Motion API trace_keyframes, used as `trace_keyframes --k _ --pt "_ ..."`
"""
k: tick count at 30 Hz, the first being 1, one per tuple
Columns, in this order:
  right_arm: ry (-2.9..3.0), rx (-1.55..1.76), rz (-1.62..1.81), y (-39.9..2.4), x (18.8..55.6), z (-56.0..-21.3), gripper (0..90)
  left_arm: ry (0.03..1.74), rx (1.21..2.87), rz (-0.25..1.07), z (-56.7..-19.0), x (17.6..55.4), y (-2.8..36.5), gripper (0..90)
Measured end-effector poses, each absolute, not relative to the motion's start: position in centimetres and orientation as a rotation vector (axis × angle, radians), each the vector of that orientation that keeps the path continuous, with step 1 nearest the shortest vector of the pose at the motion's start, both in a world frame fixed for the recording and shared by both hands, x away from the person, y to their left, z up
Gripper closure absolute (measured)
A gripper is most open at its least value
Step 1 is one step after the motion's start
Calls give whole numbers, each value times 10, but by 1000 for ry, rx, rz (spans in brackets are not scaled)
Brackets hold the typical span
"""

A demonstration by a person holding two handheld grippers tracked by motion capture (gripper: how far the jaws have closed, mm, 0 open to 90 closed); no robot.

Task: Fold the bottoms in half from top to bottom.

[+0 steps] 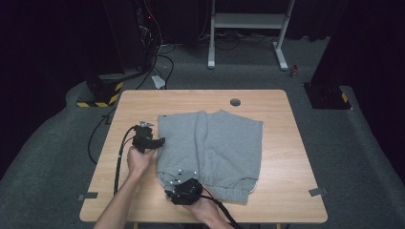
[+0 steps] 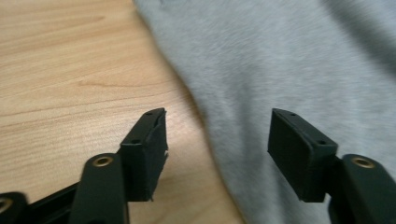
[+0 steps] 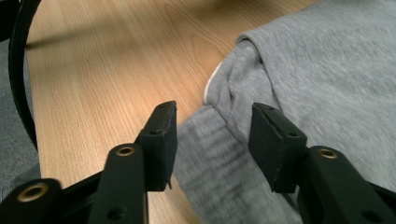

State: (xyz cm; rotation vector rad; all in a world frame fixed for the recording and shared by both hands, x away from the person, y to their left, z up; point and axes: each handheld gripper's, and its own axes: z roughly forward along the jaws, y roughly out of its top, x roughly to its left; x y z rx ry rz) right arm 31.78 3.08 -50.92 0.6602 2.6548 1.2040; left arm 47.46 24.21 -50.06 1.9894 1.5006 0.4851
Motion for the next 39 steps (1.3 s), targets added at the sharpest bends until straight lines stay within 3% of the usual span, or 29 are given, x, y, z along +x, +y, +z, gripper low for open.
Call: trace_keyframes --k 8,14,16,17,18,19,21,22,25,27,32,39 --pt "2678 603 1105 42 313 -514 434 1590 1917 487 -512 498 242 364" --pt "2652 584 1057 47 309 -517 448 1572 2011 557 -510 507 232 406" --pt "2654 575 1037 47 308 -516 481 1570 2004 558 -510 509 229 446" --pt "2662 570 1029 46 306 -515 526 1565 2011 558 -510 510 229 514" --pt "2662 570 1029 46 306 -515 526 1568 2014 558 -509 511 229 514" --pt "2670 565 1024 45 306 -515 569 1573 2013 555 -508 512 228 598" --pt "2676 570 1026 44 305 -514 589 1575 2020 541 -507 514 226 683" --pt "2682 569 1027 44 305 -514 613 1565 2034 543 -506 515 226 683" --pt "2680 551 1008 44 302 -513 702 1577 2008 504 -507 517 228 835" --pt "2678 547 999 44 301 -513 748 1601 1969 441 -506 519 235 856" --pt "2669 537 988 44 298 -512 826 1598 1957 429 -506 517 238 868" --pt "2661 541 1005 40 295 -510 847 1557 1849 427 -486 508 255 868"
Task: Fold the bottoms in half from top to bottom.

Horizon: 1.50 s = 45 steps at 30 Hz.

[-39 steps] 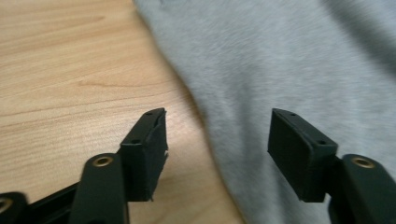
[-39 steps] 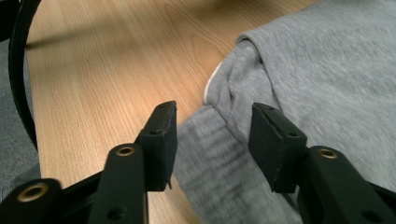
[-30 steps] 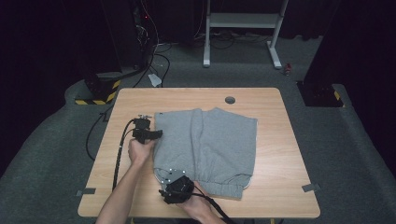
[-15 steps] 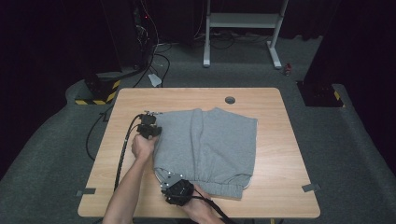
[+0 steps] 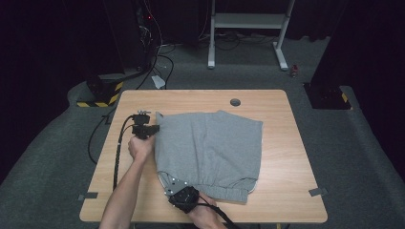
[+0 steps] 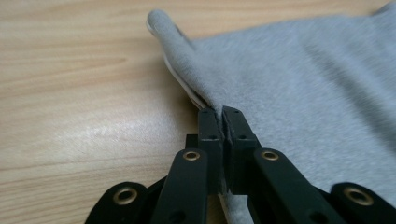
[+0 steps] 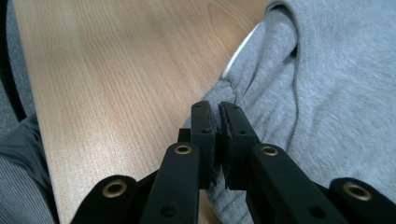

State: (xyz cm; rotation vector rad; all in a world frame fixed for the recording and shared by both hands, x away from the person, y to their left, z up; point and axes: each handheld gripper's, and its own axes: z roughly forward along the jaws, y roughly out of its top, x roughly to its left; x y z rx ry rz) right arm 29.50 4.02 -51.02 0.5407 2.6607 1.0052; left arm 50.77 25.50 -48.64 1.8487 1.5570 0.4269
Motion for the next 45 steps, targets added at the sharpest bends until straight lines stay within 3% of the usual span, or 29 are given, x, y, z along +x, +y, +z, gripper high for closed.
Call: trace_keyframes --k 10,30,45 --pt "2649 522 1040 27 291 -496 851 1480 1746 382 -462 499 263 869" --pt "2608 528 1175 1 297 -453 855 1369 1796 475 -419 501 256 869" --pt "2610 471 1303 22 302 -431 856 1386 1773 532 -387 487 301 871"
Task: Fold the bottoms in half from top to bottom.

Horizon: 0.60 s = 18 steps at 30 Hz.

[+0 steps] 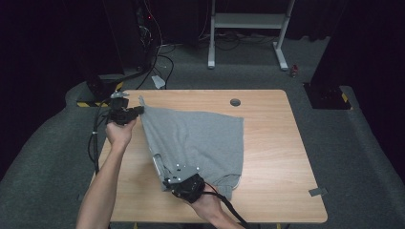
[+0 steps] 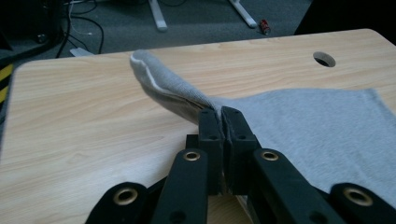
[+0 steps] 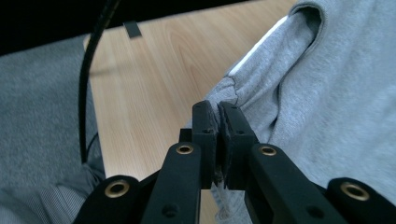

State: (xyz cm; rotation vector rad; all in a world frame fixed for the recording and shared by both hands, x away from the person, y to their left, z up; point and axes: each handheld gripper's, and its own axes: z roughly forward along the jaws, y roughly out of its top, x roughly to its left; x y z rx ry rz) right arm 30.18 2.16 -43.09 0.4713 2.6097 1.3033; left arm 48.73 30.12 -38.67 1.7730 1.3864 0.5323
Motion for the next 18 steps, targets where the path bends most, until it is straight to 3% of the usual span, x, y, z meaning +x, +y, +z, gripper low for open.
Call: trace_keyframes --k 6,18 --pt "2577 483 1344 17 303 -426 856 1348 1760 528 -374 485 299 870" --pt "2503 600 1382 -26 303 -434 856 1262 1806 521 -365 502 246 869"
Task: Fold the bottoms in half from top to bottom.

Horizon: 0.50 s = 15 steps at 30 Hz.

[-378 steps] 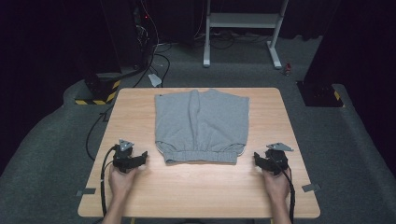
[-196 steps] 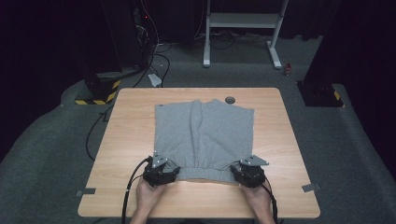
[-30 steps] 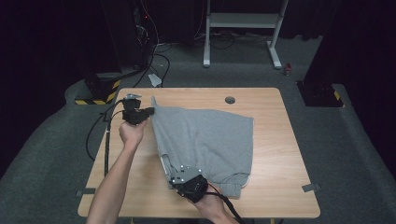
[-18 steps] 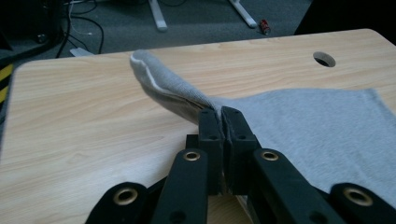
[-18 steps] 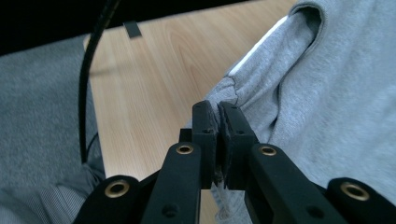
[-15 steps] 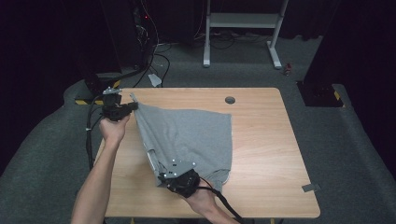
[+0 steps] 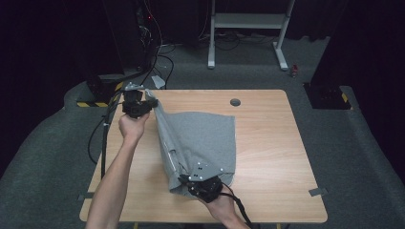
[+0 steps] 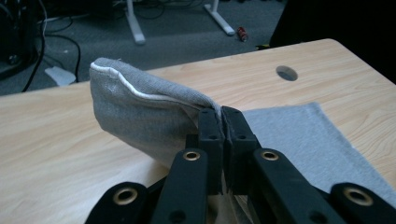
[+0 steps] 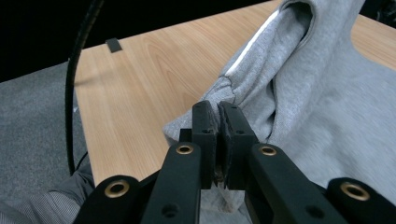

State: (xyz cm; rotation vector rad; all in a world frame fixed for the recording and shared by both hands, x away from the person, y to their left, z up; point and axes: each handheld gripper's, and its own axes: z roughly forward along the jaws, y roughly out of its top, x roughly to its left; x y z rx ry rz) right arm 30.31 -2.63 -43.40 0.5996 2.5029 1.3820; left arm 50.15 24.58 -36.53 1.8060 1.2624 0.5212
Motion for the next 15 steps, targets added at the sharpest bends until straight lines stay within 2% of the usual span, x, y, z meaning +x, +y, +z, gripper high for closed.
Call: trace_keyframes --k 15 --pt "2434 683 1420 -55 296 -437 855 1160 1810 468 -355 514 193 869"
